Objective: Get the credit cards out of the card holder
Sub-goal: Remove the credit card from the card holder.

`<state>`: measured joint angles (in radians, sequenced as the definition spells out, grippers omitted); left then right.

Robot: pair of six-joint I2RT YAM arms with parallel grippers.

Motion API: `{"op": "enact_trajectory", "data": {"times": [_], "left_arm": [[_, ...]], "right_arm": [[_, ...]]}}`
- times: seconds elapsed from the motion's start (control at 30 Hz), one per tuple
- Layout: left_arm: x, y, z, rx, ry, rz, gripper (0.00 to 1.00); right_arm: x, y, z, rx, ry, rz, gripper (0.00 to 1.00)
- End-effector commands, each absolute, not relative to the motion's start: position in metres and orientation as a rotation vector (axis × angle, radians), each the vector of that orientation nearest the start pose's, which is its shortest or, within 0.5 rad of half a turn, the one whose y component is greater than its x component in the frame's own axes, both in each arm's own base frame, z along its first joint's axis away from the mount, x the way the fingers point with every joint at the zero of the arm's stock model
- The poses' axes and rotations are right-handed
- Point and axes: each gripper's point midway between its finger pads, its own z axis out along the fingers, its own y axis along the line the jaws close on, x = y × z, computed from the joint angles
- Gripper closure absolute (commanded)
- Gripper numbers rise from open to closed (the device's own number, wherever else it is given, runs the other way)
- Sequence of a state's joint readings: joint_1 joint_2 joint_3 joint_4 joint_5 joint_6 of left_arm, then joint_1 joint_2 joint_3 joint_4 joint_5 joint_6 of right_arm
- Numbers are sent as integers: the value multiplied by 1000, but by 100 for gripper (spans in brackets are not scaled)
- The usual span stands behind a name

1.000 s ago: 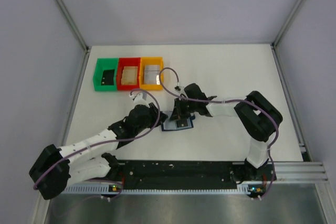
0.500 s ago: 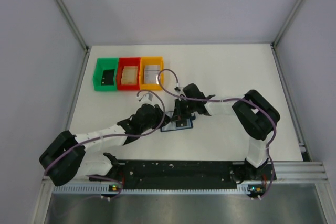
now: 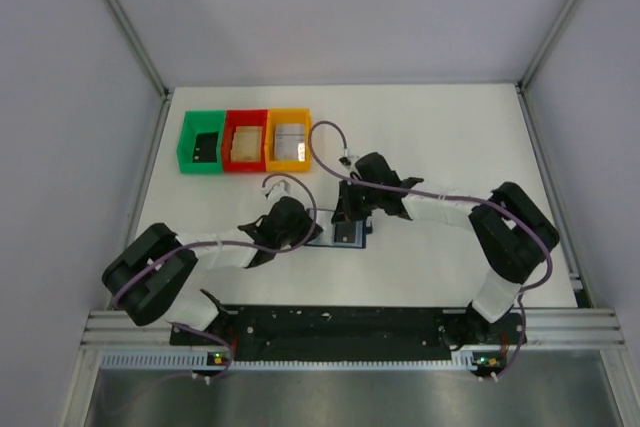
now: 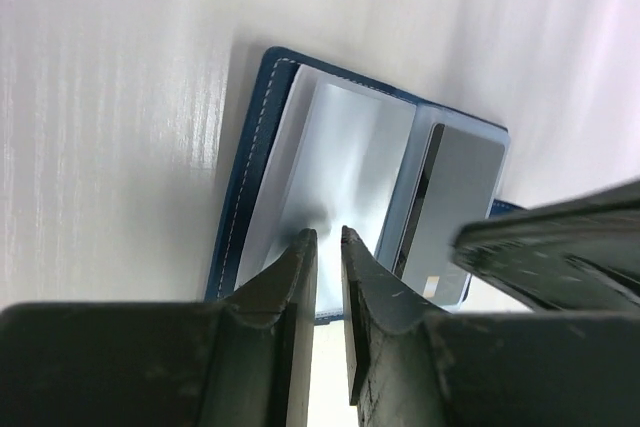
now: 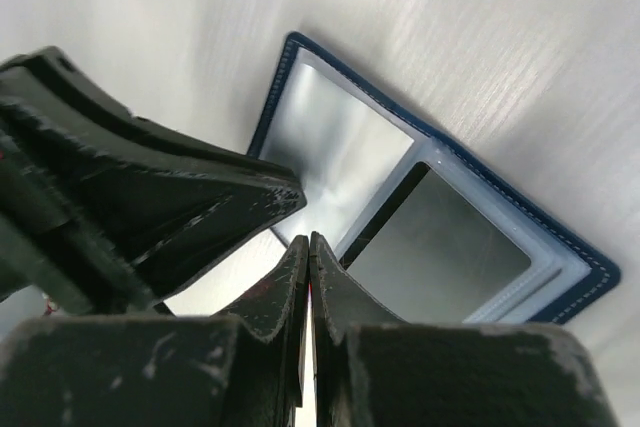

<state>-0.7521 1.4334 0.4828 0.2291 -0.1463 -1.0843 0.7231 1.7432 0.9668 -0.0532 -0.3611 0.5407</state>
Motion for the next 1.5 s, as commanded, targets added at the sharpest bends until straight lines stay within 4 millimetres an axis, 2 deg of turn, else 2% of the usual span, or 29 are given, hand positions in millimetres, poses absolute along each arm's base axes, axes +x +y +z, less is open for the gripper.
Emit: {"op": "enact_trajectory", "data": {"times": [0.0, 0.13, 0.3, 0.53, 0.7, 0.83, 1.2, 1.47], "left_arm": [[263, -252, 38, -502, 2318, -781, 80], [261, -257, 43, -488, 2322, -821, 80], [262, -269, 57, -450, 2318, -890, 80], [266, -285, 75, -369, 2312, -953, 79], [275, -299, 75, -291, 2361, -959, 76], [283, -300, 66, -268, 2404, -973, 72], [274, -305, 42, -119, 2502, -1026, 66], [259, -312, 40, -99, 2501, -1159, 66]], "right_arm": [[266, 314, 77, -369, 2462, 919, 100], [269, 300, 68, -334, 2483, 905, 99], [258, 290, 47, -276, 2529, 899, 99], [259, 280, 32, -221, 2532, 857, 99], [261, 277, 29, -245, 2526, 826, 99], [262, 275, 28, -263, 2523, 815, 99], [264, 274, 27, -285, 2512, 817, 99], [267, 279, 29, -320, 2483, 860, 99]]}}
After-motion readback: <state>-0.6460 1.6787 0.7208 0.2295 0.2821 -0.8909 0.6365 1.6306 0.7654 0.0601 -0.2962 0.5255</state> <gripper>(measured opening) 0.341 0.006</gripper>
